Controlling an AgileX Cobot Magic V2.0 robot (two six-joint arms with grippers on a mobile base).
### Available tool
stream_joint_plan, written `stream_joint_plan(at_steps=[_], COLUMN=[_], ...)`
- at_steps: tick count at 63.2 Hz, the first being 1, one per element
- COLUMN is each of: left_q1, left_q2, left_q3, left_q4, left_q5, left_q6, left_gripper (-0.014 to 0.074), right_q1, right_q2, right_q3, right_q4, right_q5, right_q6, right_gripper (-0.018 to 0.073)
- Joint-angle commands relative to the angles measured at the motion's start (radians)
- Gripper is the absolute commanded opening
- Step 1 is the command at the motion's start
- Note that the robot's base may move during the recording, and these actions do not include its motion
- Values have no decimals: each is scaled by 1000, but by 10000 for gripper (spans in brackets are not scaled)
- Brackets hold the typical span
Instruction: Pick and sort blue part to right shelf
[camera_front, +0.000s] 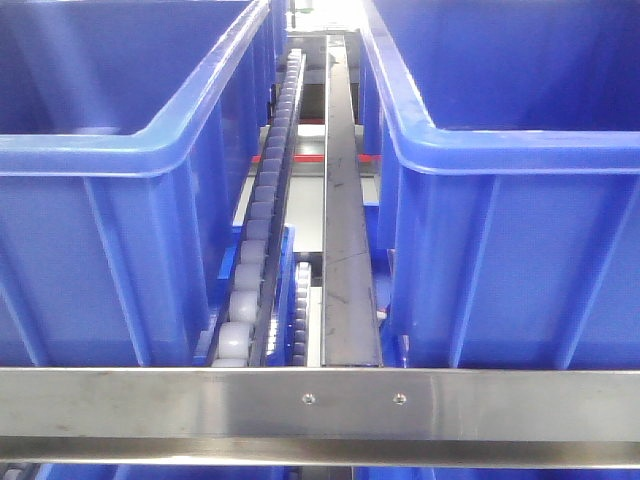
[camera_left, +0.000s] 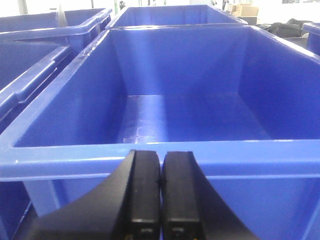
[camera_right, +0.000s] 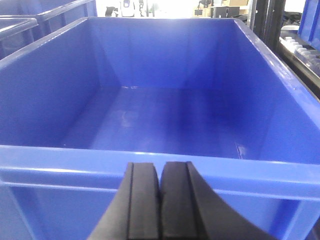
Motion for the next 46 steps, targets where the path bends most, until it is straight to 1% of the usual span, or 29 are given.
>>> stream_joint_plan(at_steps=[1, 46], left_q1=[-4, -4], left_q2=[-24, -24], left_q3=[25, 25], left_q4=[2, 2], left_q5=[-78, -78], left_q6=[-12, -12], left_gripper=[132, 132], right_q1=[-6, -6], right_q2=[-21, -21], right_q3=[-22, -22], right_q4=[-2, -2], right_q5=[-94, -94], right_q6=[-1, -1], right_gripper=[54, 54])
